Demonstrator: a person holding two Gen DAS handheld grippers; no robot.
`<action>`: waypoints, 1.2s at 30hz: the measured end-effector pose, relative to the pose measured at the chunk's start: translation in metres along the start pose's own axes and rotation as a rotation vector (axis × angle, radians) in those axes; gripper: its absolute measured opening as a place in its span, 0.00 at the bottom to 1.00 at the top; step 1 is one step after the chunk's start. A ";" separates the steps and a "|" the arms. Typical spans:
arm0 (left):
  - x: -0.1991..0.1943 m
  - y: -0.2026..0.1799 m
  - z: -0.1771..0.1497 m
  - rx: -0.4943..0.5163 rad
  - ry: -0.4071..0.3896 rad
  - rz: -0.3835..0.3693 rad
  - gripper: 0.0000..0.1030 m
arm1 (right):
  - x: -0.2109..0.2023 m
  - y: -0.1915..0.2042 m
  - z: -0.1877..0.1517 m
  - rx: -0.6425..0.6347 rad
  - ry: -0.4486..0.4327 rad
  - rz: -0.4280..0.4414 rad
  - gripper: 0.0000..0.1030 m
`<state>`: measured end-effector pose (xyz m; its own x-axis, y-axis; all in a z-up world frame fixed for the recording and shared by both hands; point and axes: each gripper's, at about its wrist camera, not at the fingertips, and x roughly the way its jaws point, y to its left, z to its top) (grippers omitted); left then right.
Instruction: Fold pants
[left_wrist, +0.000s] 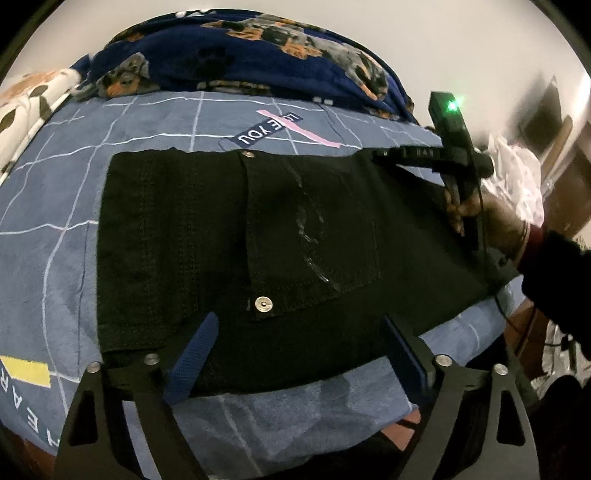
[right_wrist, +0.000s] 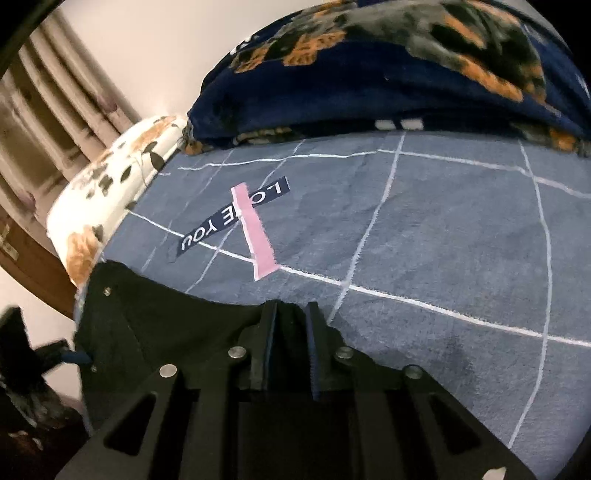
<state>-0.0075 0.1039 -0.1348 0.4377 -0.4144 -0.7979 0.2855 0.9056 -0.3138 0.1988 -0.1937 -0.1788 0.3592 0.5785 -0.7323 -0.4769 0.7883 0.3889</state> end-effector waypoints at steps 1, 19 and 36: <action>-0.003 0.000 0.002 -0.001 -0.005 0.009 0.83 | 0.000 0.001 0.000 -0.010 -0.002 -0.010 0.10; 0.014 0.042 0.061 0.024 -0.088 0.075 0.55 | -0.003 -0.007 -0.002 0.032 -0.013 0.024 0.11; 0.039 0.071 0.088 0.008 -0.118 0.090 0.49 | -0.003 -0.006 -0.003 0.049 -0.020 0.035 0.12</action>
<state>0.1047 0.1444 -0.1430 0.5587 -0.3402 -0.7563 0.2475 0.9388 -0.2395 0.1981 -0.2010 -0.1803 0.3589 0.6099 -0.7066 -0.4503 0.7762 0.4413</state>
